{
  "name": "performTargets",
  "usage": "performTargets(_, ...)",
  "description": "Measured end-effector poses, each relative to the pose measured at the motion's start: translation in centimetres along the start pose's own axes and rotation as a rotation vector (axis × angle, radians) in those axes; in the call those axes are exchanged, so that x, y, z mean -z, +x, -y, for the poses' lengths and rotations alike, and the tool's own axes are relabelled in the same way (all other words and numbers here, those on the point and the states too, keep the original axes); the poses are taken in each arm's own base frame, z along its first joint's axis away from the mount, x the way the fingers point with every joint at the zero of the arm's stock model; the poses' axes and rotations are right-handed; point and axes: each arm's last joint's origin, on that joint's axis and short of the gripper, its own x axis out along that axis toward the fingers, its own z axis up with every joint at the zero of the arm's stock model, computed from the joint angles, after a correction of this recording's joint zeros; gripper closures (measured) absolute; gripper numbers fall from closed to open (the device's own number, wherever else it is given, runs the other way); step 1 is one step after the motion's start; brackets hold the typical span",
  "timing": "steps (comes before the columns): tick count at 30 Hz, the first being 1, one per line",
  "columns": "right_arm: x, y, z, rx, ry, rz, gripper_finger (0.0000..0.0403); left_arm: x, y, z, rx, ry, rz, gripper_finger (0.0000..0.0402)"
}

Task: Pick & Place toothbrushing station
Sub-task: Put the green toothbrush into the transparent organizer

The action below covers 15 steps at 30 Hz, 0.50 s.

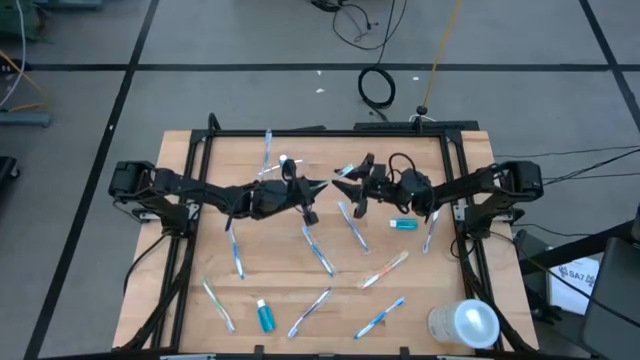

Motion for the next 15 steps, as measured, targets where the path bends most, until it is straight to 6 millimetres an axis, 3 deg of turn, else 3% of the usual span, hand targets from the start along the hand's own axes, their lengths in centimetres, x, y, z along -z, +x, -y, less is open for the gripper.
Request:
performTargets(9, -0.07, -0.01, -0.03, -0.001, -0.042, 0.006, 0.0379, 0.40, 0.04, 0.00, 0.010, 0.010, -0.036, 0.0382)
performTargets(15, 0.30, -0.02, 0.06, 0.006, -0.049, -0.033, 0.0387, 0.49, -0.03, 0.17, 0.016, -0.014, -0.045, 0.0322)
